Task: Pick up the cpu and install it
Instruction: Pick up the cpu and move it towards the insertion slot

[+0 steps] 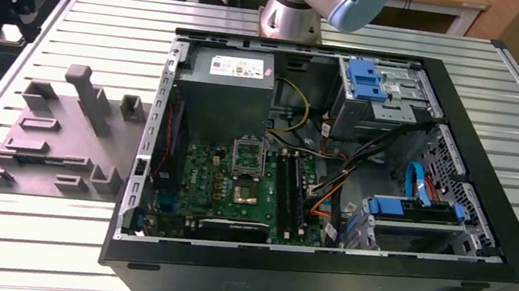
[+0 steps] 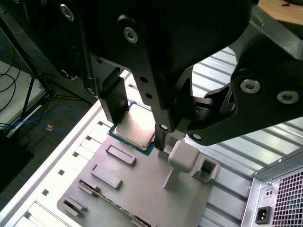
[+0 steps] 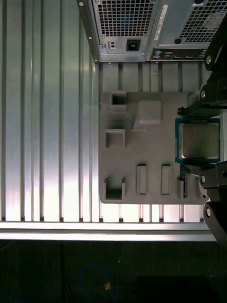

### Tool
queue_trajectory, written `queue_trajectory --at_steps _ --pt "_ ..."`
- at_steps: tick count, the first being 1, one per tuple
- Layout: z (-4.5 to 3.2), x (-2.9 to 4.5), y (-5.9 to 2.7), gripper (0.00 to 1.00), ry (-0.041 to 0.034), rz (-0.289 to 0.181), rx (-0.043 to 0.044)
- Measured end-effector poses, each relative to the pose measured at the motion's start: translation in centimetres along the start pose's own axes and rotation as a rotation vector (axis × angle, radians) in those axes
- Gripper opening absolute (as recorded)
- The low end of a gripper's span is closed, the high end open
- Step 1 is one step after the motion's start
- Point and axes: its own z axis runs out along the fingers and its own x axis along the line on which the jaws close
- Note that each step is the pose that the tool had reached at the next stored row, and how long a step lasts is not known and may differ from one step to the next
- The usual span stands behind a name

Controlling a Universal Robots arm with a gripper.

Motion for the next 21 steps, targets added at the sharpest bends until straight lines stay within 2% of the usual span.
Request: queue_trajectory --at_steps 21 --pt "0.0 -0.46 0.01 0.47 0.0001 0.0 0.0"
